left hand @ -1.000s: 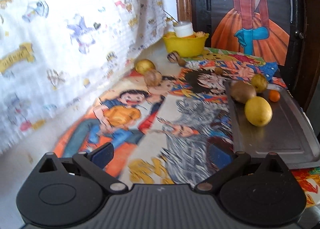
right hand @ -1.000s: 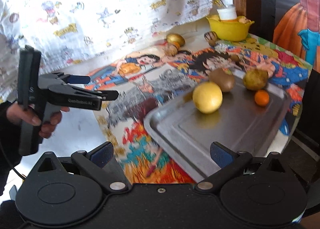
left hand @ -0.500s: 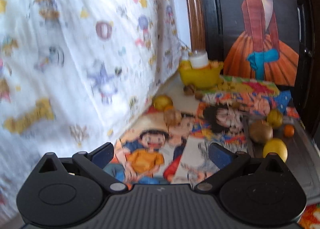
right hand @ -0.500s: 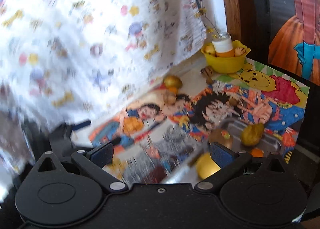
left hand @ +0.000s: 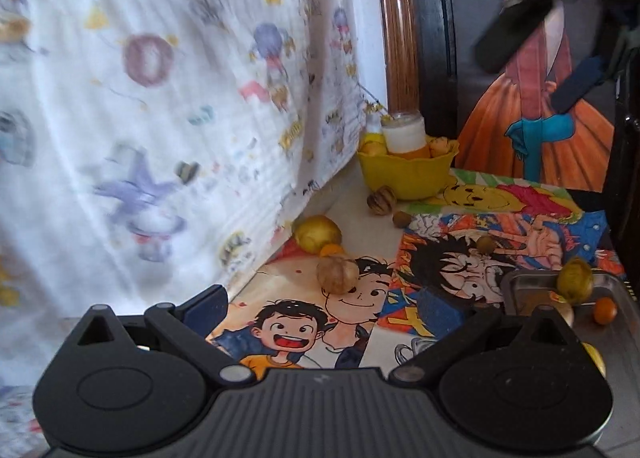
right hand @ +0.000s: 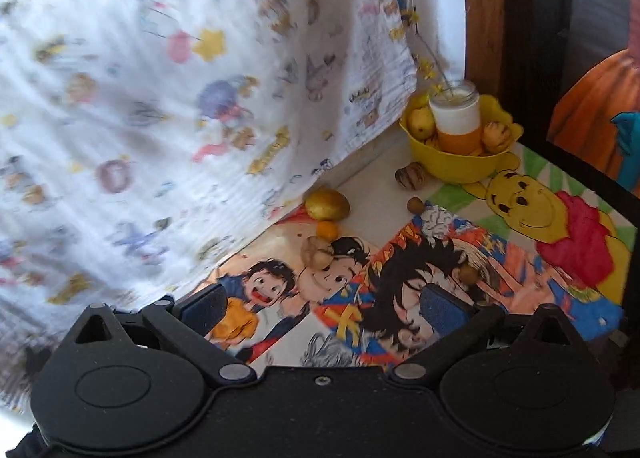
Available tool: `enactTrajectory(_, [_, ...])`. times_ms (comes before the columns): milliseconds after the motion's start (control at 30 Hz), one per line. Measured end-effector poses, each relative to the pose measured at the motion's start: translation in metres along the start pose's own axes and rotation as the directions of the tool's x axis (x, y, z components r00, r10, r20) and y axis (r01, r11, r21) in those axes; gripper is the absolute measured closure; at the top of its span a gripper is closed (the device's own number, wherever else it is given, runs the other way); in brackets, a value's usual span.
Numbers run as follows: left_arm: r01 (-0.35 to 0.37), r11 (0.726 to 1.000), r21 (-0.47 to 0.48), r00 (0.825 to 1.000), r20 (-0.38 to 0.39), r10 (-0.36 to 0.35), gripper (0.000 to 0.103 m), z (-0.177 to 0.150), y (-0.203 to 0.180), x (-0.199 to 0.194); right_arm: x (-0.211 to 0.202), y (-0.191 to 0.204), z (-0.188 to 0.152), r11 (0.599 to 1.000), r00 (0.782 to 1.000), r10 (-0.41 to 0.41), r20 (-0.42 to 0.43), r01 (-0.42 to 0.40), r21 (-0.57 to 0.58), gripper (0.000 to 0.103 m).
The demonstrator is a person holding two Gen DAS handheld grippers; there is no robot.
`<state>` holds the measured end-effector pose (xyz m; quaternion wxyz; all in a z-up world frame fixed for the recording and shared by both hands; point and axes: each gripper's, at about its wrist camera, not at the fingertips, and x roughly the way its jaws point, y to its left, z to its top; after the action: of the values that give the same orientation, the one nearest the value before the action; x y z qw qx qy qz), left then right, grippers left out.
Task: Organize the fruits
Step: 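Move the left tool to the brown round fruit while the right tool approaches the yellow-green mango, then close the left gripper on the brown fruit while the right gripper closes on the mango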
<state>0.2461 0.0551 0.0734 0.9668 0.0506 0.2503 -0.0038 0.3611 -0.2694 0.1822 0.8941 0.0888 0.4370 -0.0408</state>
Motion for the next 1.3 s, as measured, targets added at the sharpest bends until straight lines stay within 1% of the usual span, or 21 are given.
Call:
enactTrajectory(167, [-0.006, 0.998, -0.056, 0.999, -0.033, 0.004, 0.0, 0.002, -0.003, 0.042, 0.071, -0.019, 0.023, 0.998, 0.998, 0.023, -0.051, -0.02, 0.06, 0.002])
enactTrajectory(267, [-0.01, 0.996, -0.085, 0.998, -0.068, 0.004, 0.0, 0.001, -0.004, 0.07, 0.108, -0.021, 0.031, 0.999, 0.998, 0.036, -0.057, -0.034, 0.043, 0.003])
enactTrajectory(367, [-0.015, 0.996, -0.091, 0.996, -0.092, 0.007, 0.0, 0.0, -0.007, 0.092, 0.143, -0.027, 0.035, 0.999, 0.997, 0.05, -0.059, -0.049, 0.024, 0.004])
enactTrajectory(433, [-0.018, 0.995, -0.102, 0.995, -0.102, 0.007, 0.0, 0.0, -0.007, 0.105, 0.167, -0.032, 0.038, 0.998, 0.996, 0.06, -0.066, -0.059, 0.023, 0.007])
enactTrajectory(500, [-0.015, 0.993, -0.117, 0.994, -0.11, 0.002, 0.002, -0.001, -0.006, 0.116, 0.19, -0.037, 0.04, 0.997, 0.994, 0.075, -0.083, -0.074, 0.017, 0.007])
enactTrajectory(567, [-0.008, 0.991, -0.13, 0.993, -0.114, -0.007, 0.005, -0.001, -0.005, 0.126, 0.207, -0.042, 0.042, 0.996, 0.993, 0.093, -0.074, -0.091, 0.022, 0.009])
enactTrajectory(633, [-0.004, 0.991, -0.133, 0.993, -0.116, -0.012, 0.006, -0.001, -0.004, 0.135, 0.225, -0.046, 0.045, 0.992, 0.99, 0.123, -0.073, -0.12, 0.046, 0.011])
enactTrajectory(733, [-0.004, 0.99, -0.138, 0.993, -0.118, -0.013, 0.008, -0.003, -0.003, 0.146, 0.244, -0.05, 0.049, 0.985, 0.984, 0.163, -0.067, -0.158, 0.073, 0.012])
enactTrajectory(900, [0.008, 0.986, -0.164, 0.99, -0.137, -0.031, 0.014, -0.007, -0.003, 0.163, 0.267, -0.05, 0.056, 0.981, 0.982, 0.181, -0.06, -0.176, 0.083, 0.012])
enactTrajectory(1167, [0.014, 0.979, -0.202, 0.99, -0.136, -0.042, 0.028, -0.009, -0.001, 0.177, 0.298, -0.05, 0.055, 0.975, 0.977, 0.197, -0.075, -0.188, 0.117, 0.014])
enactTrajectory(1300, [0.019, 0.974, -0.226, 0.99, -0.13, -0.049, 0.032, -0.009, 0.001, 0.182, 0.306, -0.053, 0.055, 0.969, 0.973, 0.218, -0.07, -0.207, 0.136, 0.015])
